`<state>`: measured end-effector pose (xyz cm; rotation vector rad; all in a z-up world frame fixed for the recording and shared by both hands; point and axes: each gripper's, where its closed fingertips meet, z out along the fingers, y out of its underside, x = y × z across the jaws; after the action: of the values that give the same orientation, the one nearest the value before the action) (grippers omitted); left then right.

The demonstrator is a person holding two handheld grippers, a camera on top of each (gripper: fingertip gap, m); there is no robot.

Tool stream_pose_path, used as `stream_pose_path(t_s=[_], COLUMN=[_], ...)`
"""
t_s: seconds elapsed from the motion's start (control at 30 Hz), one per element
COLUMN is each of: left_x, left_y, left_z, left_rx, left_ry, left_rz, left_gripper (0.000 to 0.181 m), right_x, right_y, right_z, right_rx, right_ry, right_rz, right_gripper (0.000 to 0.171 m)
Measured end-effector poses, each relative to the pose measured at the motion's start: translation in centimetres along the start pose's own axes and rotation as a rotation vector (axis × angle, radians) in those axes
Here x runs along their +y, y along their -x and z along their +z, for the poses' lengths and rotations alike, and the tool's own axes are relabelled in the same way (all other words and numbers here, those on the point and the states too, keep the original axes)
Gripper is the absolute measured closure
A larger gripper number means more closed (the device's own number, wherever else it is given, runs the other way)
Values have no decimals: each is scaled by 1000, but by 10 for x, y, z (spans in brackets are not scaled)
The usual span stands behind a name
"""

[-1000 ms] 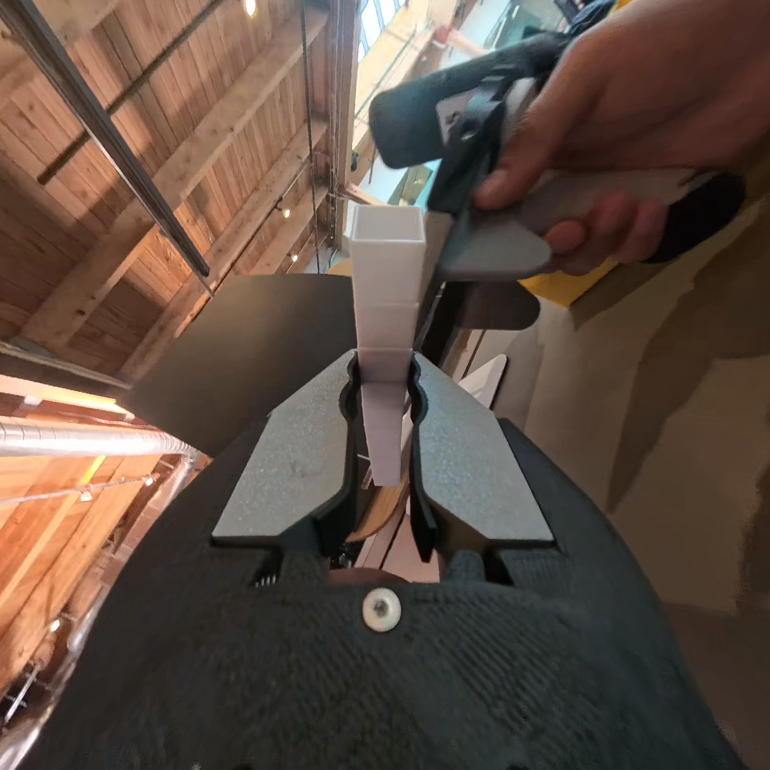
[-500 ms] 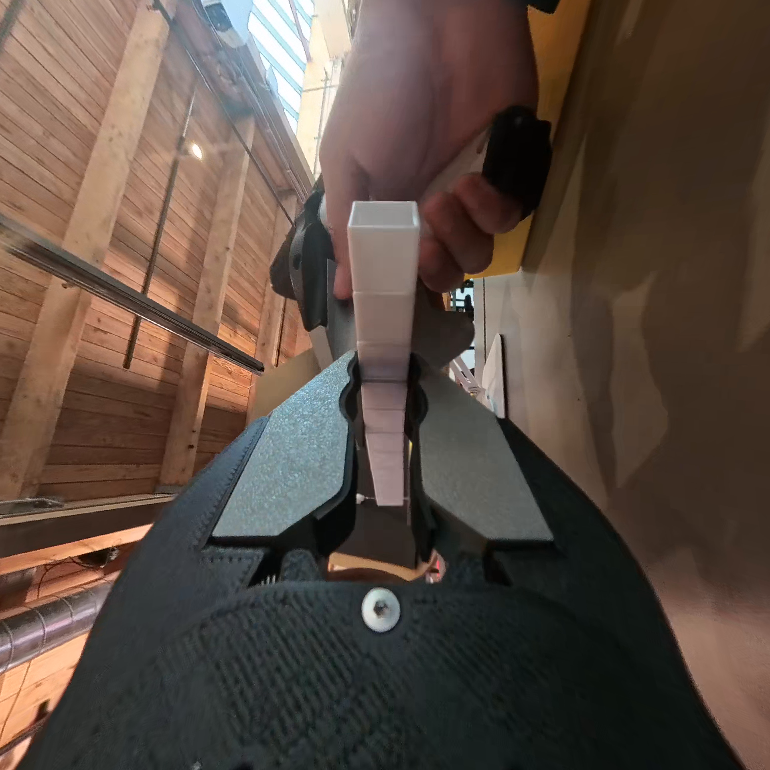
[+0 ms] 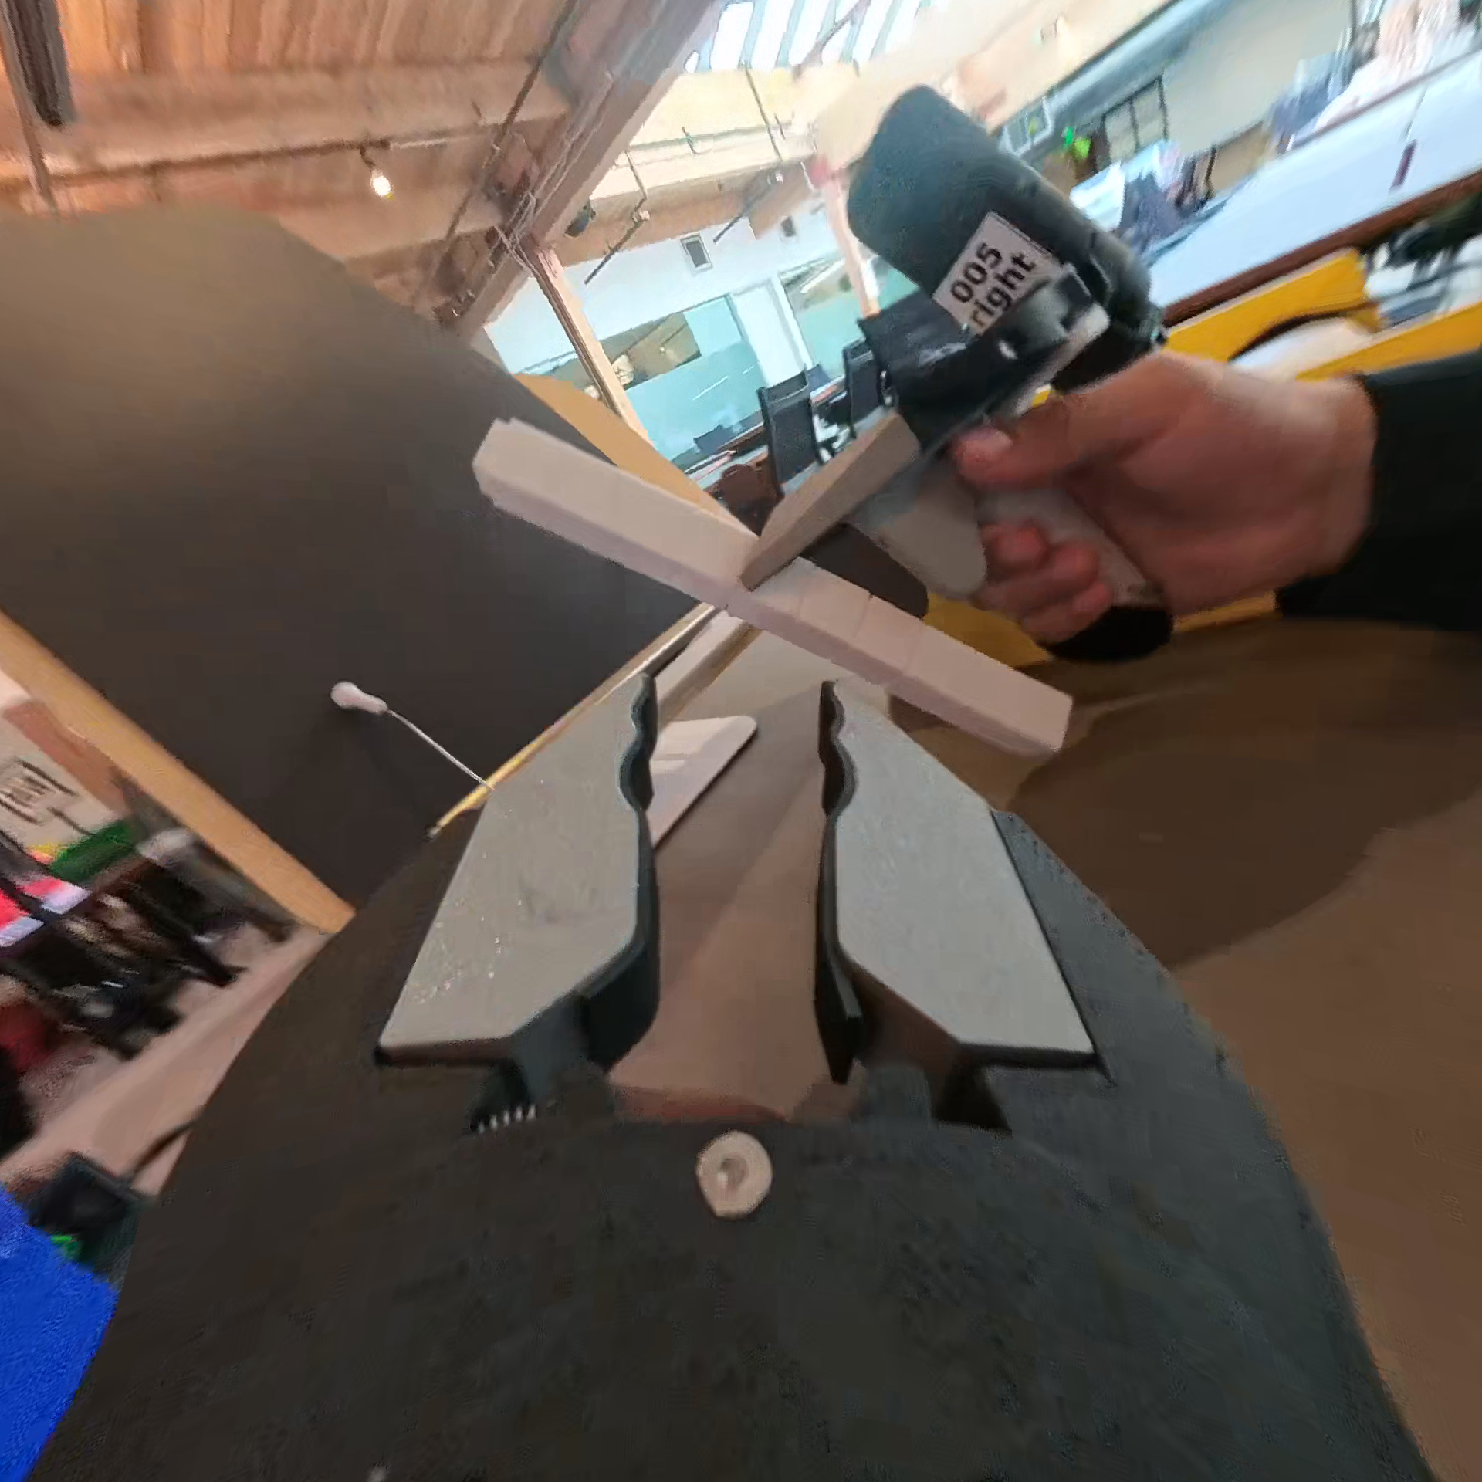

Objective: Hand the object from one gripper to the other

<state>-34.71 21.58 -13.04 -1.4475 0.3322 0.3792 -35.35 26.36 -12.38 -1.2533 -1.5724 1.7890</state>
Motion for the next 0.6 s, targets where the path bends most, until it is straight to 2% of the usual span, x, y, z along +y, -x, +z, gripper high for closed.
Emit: stream_pose_path(t_s=[0.2,0.43,0.6], left_x=[12,-4,-1], left_y=[-36,-55,-50], left_z=[9,5,4], left_rx=[251,357,357], left_ry=[72,-4,20], left_rz=[-291,-300,-266], left_gripper=[136,137,152], right_x=[-2,12,20], right_y=[29,71,81], right_z=[5,15,18], right_rx=[-99,-263,-311], right_ry=[-15,18,29], right_rz=[-126,-244,-270], right_gripper=[153,153,152])
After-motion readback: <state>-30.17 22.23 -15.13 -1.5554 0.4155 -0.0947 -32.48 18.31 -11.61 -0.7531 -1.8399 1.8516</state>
